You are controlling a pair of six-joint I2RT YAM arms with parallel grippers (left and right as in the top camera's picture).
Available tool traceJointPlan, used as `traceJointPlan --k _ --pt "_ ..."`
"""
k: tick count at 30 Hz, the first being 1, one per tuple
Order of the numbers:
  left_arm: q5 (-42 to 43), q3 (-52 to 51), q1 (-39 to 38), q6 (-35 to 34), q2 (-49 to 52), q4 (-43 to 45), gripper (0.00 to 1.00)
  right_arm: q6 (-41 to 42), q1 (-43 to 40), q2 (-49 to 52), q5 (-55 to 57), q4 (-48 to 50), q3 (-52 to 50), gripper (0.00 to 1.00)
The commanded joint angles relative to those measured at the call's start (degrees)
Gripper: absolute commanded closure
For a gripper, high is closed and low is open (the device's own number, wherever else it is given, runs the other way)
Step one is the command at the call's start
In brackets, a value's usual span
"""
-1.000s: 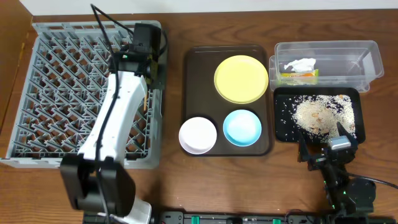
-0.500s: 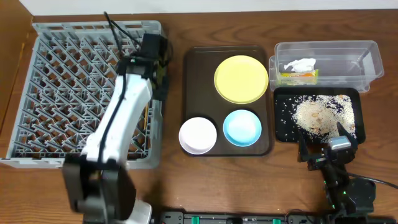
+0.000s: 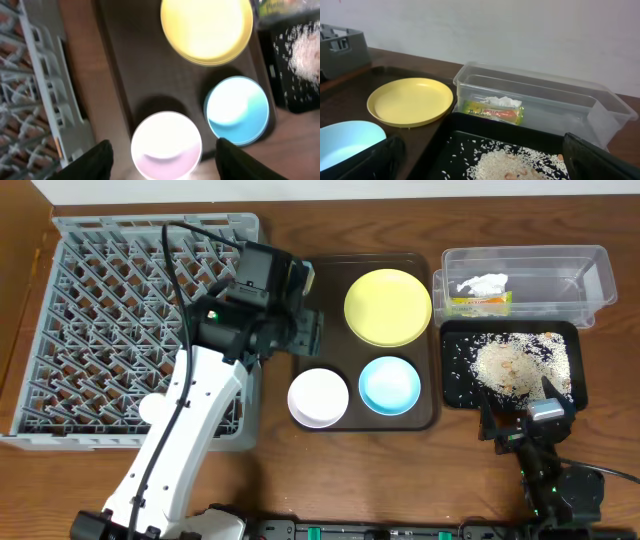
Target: Sort waste into correct bins and load items into the dishwasher
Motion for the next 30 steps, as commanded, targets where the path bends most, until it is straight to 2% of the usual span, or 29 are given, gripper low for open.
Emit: traceJointPlan --k 1,2,5,11,17,23,26,27,28,30 --pt "1.27 -0.15 -0.33 -8.37 0.0 -1.68 0.37 0.61 -0.7 -0.33 0.26 -0.24 -0.09 0.01" --pt "1.7 -0.87 -0.35 -10.19 0.0 -1.77 0.4 0.61 -0.7 -0.33 0.26 -0.22 -0.09 0.01" --pt "4.59 -4.24 -1.81 -10.84 0.46 0.57 0.41 0.61 -0.7 -0.33 0.26 -0.24 -0.09 0.01" --pt "4.68 -10.91 -8.17 -8.41 5.38 13.18 0.41 0.61 -0.7 -0.31 0.26 -0.22 -0.09 0.01" --pt "0.33 -11.34 -14.38 -1.18 17.57 20.33 0.41 0.61 -0.7 -0.28 0.26 -0.22 -0.09 0.01" --pt "0.39 -11.34 -15.04 -0.22 26.82 22.43 0.42 0.61 -0.7 -0.28 0.26 -0.24 -0.09 0.01" --pt "2.32 -11.34 -15.06 -0.22 29.46 22.56 0.51 0.61 -0.7 -0.28 0.26 -0.24 -0.09 0.01" --pt "3.39 -11.34 -15.04 -0.22 29.97 22.56 0.57 0.61 -0.7 -0.28 0.26 -0.24 -0.09 0.01" --pt "4.81 -11.34 -15.04 -0.22 30.21 22.56 0.69 0.61 -0.7 -0.28 0.26 -0.22 -0.09 0.01" --pt "7.21 -11.26 -14.91 -0.2 30.12 22.45 0.81 0.61 -0.7 -0.28 0.26 -0.24 -0.09 0.01"
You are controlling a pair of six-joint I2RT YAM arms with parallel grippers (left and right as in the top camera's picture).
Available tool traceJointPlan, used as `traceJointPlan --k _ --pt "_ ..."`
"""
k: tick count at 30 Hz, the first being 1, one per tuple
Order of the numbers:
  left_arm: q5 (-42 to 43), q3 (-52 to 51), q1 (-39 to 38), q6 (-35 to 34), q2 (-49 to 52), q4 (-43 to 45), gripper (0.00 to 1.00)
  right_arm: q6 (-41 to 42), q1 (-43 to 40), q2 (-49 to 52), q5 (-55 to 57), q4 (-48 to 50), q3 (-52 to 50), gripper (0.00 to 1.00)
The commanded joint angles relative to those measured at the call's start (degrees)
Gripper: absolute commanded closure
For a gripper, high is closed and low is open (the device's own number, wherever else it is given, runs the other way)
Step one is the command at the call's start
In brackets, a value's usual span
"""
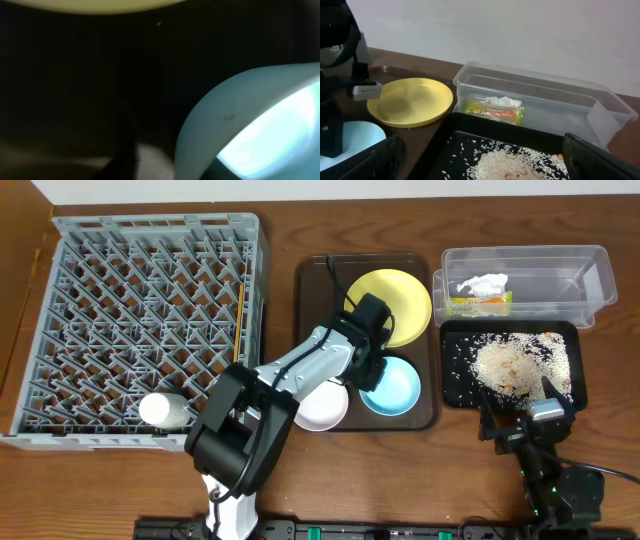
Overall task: Sort waste into correct bins and load items into the dishwasher
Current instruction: 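Carry the light-blue bowl into the rack and release it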
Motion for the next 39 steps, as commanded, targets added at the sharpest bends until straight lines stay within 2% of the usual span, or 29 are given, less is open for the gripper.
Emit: traceJointPlan --k 1,2,7,10,14,16,19,21,24,28,32,39 --pt "4.61 0.22 0.33 0.35 -0.15 -0.72 0.89 0.63 -0.7 -0.28 0.26 -0.24 -0.09 0.01" --pt "4.57 0.63 0.61 0.35 -0.72 -1.42 0.92 0.63 -0.7 -0.28 0.26 -0.24 -0.09 0.01" --pt "3.37 4.15 5.16 0.35 -10.19 -7.17 0.92 0.63 -0.7 -0.28 0.26 -0.24 -0.09 0.01" --pt "-4.02 4.87 9.25 0.11 -17.59 -10.08 0.92 0.63 -0.7 -0.28 0.26 -0.22 -0.09 0.01" --pt "-27.21 4.83 14.67 0.11 -25.79 -13.46 0.92 0.63 -0.7 -0.28 0.26 -0.22 -0.09 0.01" --pt "-43.6 4.83 17.14 -0.37 -27.69 -14.62 0.92 0.63 -0.7 -0.28 0.26 -0.24 -0.09 0.01" --pt "-62.14 4.61 19.8 -2.89 -27.34 -14.27 0.92 0.63 -0.7 -0.28 0.26 -0.24 -0.09 0.01" --pt "-68.87 4.44 21.38 -3.1 -26.01 -12.28 0.92 0.63 -0.7 -0.28 0.26 -0.22 -0.09 0.01" --pt "-74.51 4.44 23.19 -1.84 -22.99 -10.25 0.92 0.63 -0.7 -0.28 0.26 -0.22 -0.09 0.01" --pt "-77.59 4.44 24.9 -1.57 -17.7 -7.72 0.92 0.63 -0.7 -0.28 0.26 -0.24 -0.09 0.01" --pt "-85.64 4.44 25.51 1.01 -11.19 -3.93 0.92 0.63 -0.7 -0.28 0.26 -0.24 -0.09 0.01" --pt "-86.38 4.44 24.72 8.35 -5.01 3.52 0.92 0.63 -0.7 -0.28 0.26 -0.24 -0.09 0.01"
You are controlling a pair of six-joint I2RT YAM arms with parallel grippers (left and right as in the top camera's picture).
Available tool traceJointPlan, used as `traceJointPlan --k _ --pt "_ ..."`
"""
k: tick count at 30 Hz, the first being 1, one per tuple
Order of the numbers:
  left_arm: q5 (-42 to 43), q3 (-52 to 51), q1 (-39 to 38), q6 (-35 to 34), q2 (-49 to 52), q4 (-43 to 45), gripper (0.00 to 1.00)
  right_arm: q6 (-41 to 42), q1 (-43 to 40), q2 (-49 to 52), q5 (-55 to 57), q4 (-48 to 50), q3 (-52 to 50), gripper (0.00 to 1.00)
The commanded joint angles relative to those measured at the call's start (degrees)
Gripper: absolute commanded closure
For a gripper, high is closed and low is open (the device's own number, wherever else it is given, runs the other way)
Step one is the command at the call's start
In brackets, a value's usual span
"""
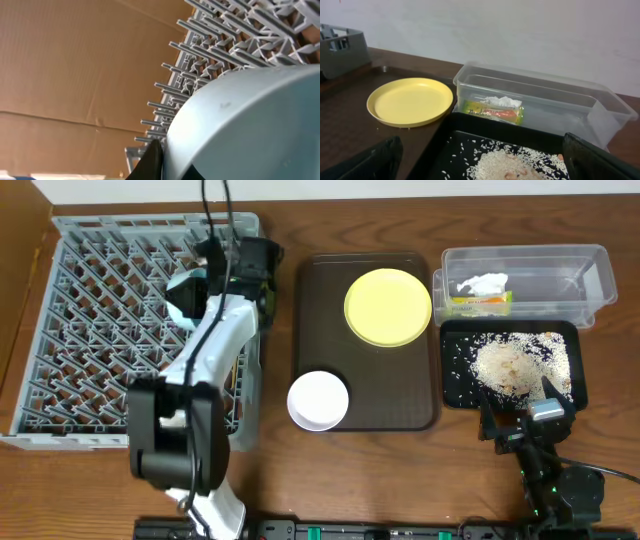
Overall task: Sort waste into correct bins and load items into the dishwasher
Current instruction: 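Carry the light-blue bowl into the rack and release it, then reach the left gripper to the pink bowl and grasp its rim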
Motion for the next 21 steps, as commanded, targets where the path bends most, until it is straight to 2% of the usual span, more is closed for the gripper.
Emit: traceJointPlan --k 1,8,17,19,21 --pt "-3.96 -0.15 -0.48 3.78 1.11 1.4 0.92 0.61 -0.7 -0.28 0.26 -0.22 -0.09 0.01" --pt "-2.89 -0.15 -1.86 3.72 1.36 1.44 0.92 0.61 -0.7 -0.28 0.26 -0.24 -0.09 0.01" --pt "1.75 -0.17 -4.79 1.92 1.36 0.42 0.83 0.61 -0.7 -0.28 0.26 -0.24 -0.09 0.01" --pt "2.14 -0.17 -4.92 1.68 1.36 -0.31 0.74 0.61 -0.7 -0.28 0.26 -0.24 -0.09 0.01" --pt "2.38 -0.17 -5.18 1.25 1.33 -1.88 0.59 0.61 -0.7 -0.28 0.26 -0.24 -0.09 0.01"
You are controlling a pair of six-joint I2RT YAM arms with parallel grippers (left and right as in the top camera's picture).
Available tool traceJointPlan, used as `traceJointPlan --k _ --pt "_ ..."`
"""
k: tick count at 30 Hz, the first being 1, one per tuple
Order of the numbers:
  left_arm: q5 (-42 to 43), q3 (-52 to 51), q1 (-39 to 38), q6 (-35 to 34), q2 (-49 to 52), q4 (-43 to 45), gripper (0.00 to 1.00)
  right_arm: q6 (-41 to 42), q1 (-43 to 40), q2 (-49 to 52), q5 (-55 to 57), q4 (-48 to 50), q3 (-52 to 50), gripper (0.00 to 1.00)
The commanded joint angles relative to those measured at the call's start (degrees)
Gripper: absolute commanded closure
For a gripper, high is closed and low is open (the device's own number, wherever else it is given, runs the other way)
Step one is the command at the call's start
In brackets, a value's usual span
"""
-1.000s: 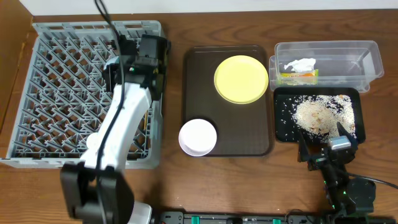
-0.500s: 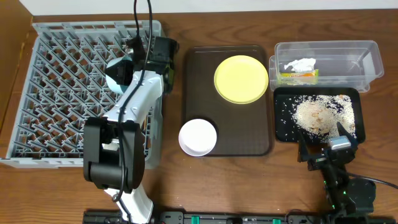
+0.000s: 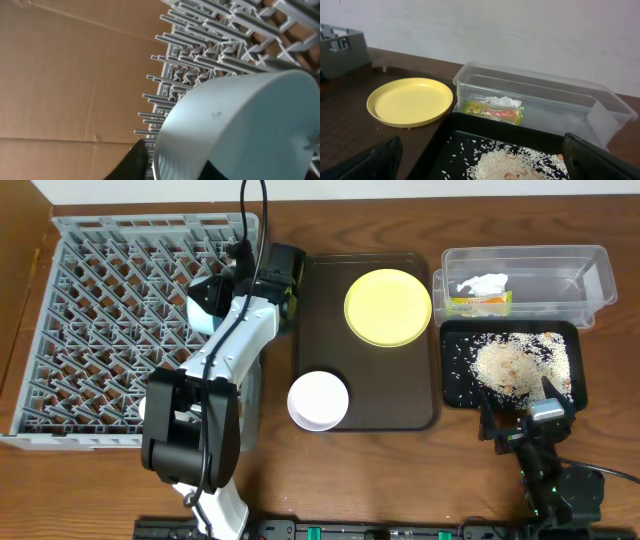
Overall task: Sort waste into correct bins and load items into the dishwasher
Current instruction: 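Reach the left gripper to the pink bowl and grasp its rim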
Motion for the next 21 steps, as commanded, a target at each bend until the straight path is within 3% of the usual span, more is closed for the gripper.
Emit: traceJointPlan --k 1,4,9,17,21 --pt "1.27 -0.17 -0.33 -1.79 0.0 -2.54 0.51 0.61 -0.7 -0.28 0.26 -0.24 -0.09 0.01" --pt "7.1 -0.17 -0.48 -5.6 0.0 -6.75 0.39 0.61 -0.7 -0.28 0.26 -0.24 -0.09 0.01" --pt "27.56 0.07 -0.85 -8.92 -1.92 -12.11 0.39 0.61 -0.7 -0.28 0.26 -0.24 -0.09 0.01" --pt "70.4 0.9 -2.8 -8.92 -14.16 -16.65 0.38 0.61 -0.7 -0.28 0.26 -0.22 -0.09 0.01" --pt "78.84 0.74 -2.84 -9.42 -16.61 -20.5 0.4 0.61 -0.7 -0.28 0.26 -0.24 -0.09 0.01"
